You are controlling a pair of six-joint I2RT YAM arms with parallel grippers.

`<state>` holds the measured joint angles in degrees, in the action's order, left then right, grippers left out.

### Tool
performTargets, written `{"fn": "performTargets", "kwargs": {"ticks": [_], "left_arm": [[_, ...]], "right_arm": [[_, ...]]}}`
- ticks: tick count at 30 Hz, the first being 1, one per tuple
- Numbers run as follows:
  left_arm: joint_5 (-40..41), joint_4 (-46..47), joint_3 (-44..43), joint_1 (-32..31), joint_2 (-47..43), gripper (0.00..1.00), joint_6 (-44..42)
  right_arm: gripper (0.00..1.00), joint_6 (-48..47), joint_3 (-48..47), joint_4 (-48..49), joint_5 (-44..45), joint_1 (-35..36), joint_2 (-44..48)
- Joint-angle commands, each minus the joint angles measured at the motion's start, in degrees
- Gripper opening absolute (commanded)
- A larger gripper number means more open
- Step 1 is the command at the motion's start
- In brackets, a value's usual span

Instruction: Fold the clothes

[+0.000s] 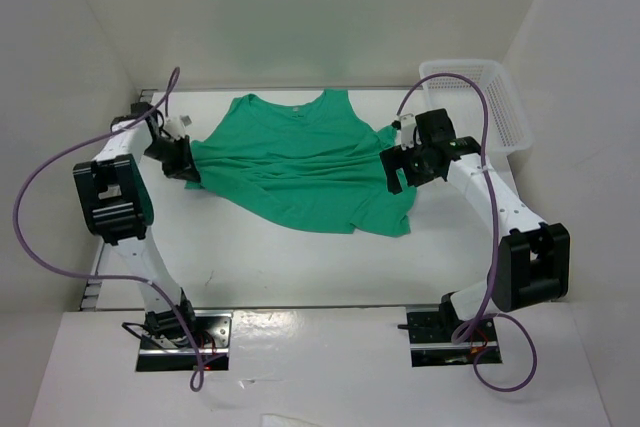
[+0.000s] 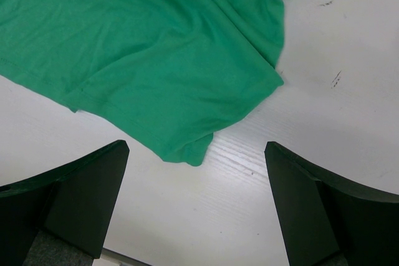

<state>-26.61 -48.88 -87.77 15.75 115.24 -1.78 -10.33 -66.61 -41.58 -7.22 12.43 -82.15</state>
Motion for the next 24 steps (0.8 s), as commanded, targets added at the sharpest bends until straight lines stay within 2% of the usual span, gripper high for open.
{"fn": "performTargets", "kwargs": {"ticks": [1, 10, 11, 15, 20, 24], "left_arm": [[8.66, -2.88, -4.33, -0.02, -7.92, 0.0, -2.53], [12.89, -5.43, -6.18, 1.04, -12.58, 0.02, -5.24], [14.12, -5.96, -7.06, 1.04, -12.58, 0.06, -5.25], [16.33, -8.06, -12.06, 1.04, -11.54, 0.09, -7.0], [17.65, -9.74, -19.97, -3.25, -6.45, 0.09, -7.01], [19.22, -9.74, -22.53, -8.18, -2.4, 0.11, -7.01]], "right_arm": [[0.99, 0.22, 0.25, 2.12, 0.54, 0.85, -0.29], [0.99, 0.22, 0.25, 2.12, 1.07, 1.37, 0.24], [0.99, 0.22, 0.25, 2.12, 1.07, 1.37, 0.24], [0.99, -0.31, 0.25, 2.12, 1.07, 1.37, 0.24], [0.99, -0.31, 0.25, 2.12, 0.54, 1.37, 0.24], [0.99, -0.31, 0.25, 2.12, 0.02, 1.37, 0.24]]}}
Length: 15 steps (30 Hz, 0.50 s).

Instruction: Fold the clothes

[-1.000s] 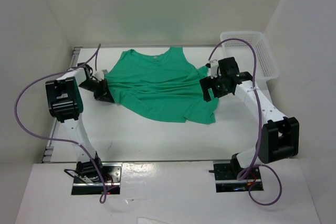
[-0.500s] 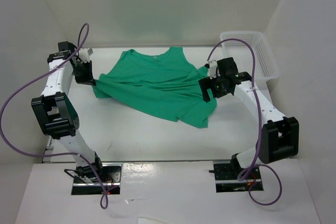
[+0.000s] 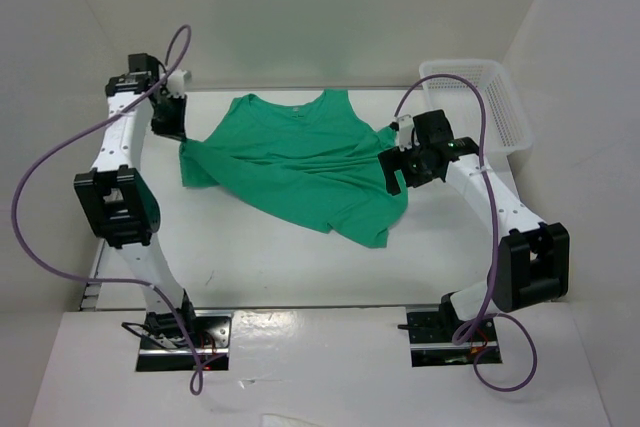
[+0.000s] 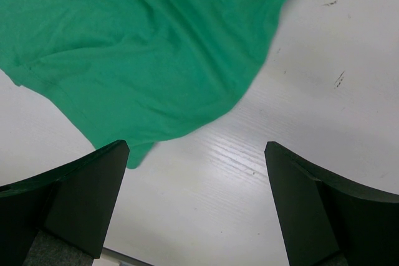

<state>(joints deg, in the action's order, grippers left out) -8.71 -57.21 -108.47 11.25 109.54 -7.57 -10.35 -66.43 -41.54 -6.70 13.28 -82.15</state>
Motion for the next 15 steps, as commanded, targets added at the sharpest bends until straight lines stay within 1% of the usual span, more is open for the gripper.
{"fn": "performTargets", "kwargs": {"ticks": [1, 2, 4, 5, 6, 8, 11, 12, 14, 15], "left_arm": [[1.33, -0.89, -1.84, -4.73, 4.71, 0.13, -1.22], [1.33, -0.89, -1.84, -6.92, 5.33, 0.15, -1.22], [1.33, 0.43, -0.79, -8.86, 6.04, 0.21, -1.22], [1.33, 0.96, -0.78, -10.96, 7.0, 0.24, -1.22], [0.72, 0.96, 0.44, -11.94, 7.01, 0.28, -2.17], [0.71, 3.85, 2.2, -13.96, 7.53, 0.37, -2.18], [1.33, 6.05, 4.13, -13.97, 6.48, 0.43, -0.52], [1.33, 6.67, 4.66, -12.84, 6.48, 0.45, 0.27], [-2.0, 6.67, 7.03, -10.99, 4.2, 0.46, 2.72], [-2.97, 7.2, 9.48, -8.81, 2.89, 0.46, 3.61]], "right_arm": [[0.99, -0.29, 0.08, 2.08, -0.51, 0.52, 0.24], [0.99, -0.81, 0.08, 2.08, -0.51, 0.52, -0.29], [0.99, -0.81, 0.08, 2.08, -0.51, 1.04, -0.29], [0.99, -0.81, 0.08, 2.08, -0.51, 1.05, -0.29], [0.99, -0.81, 0.08, 2.08, -0.51, 1.05, -0.29], [0.99, -0.81, 0.08, 2.08, -0.51, 1.57, -0.82], [0.99, -0.81, 0.08, 2.08, 0.02, 1.58, -0.82], [0.99, -0.81, 0.08, 2.08, 0.02, 1.58, -1.34], [0.99, -0.81, 0.08, 2.08, 0.02, 2.1, -1.35], [0.99, -0.81, 0.08, 2.08, 0.02, 2.1, -1.35]]}}
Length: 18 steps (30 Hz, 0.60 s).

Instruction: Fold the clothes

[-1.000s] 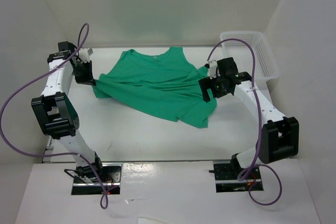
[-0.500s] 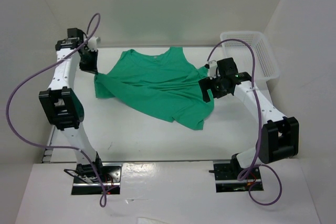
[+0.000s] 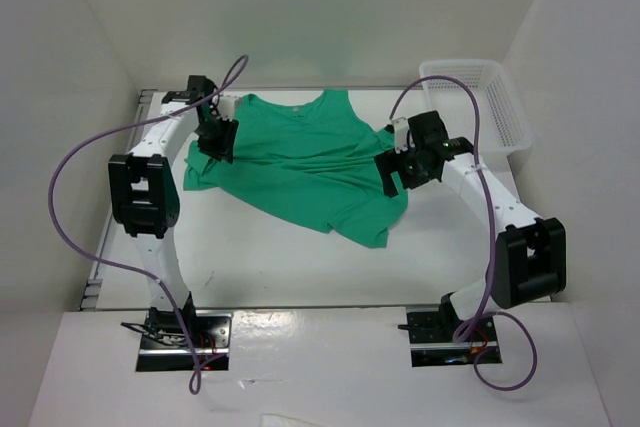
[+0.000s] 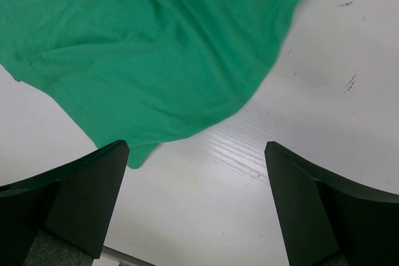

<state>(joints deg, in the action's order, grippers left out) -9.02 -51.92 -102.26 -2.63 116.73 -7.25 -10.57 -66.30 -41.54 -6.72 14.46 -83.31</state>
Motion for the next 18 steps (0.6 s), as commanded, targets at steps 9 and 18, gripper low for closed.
{"fn": "performTargets", "kwargs": {"ticks": [9, 18], "left_arm": [[-22.17, 9.46, 17.26, 17.13, -5.64, 0.54, 8.91], [-36.23, 12.46, 17.88, 23.73, -0.36, 0.54, 9.97]], "right_arm": [[0.99, -0.59, -0.05, 2.08, 0.74, 2.07, -0.19], [0.99, -0.59, 0.47, 2.08, 1.27, 2.07, -0.72]]}}
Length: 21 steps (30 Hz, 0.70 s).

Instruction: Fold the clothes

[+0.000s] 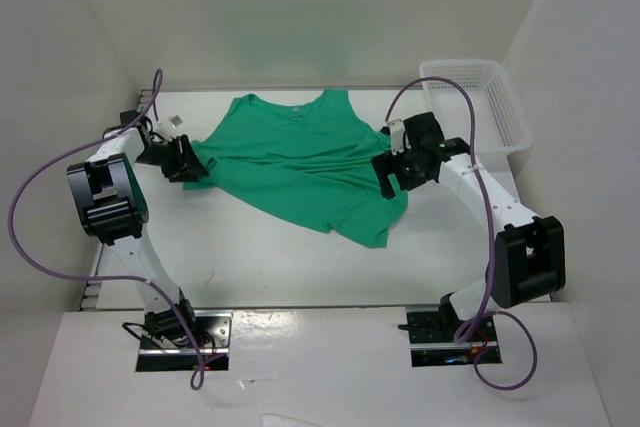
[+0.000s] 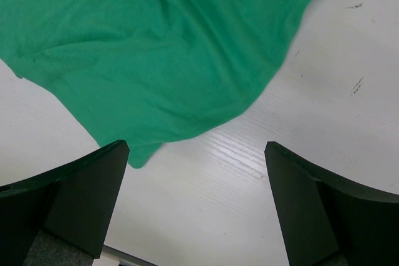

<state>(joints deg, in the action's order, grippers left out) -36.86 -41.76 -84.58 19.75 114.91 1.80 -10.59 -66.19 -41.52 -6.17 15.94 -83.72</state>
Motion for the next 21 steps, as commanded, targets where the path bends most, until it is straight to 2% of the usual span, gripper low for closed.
{"fn": "performTargets", "kwargs": {"ticks": [1, 11, 21], "left_arm": [[-8.4, 2.82, 0.2, 2.04, 2.41, 0.54, 0.92], [-10.42, 8.61, 0.73, 3.37, 4.44, 0.53, 4.0], [-13.24, 9.85, 0.2, 3.37, 7.34, 0.53, 4.53]], "right_arm": [[0.99, -0.57, 0.36, 2.05, 0.73, 0.58, -0.82], [0.99, -0.57, 0.36, 2.05, 1.25, 0.58, -1.97], [0.99, -0.57, 0.36, 2.05, 1.25, 0.58, -2.5]]}}
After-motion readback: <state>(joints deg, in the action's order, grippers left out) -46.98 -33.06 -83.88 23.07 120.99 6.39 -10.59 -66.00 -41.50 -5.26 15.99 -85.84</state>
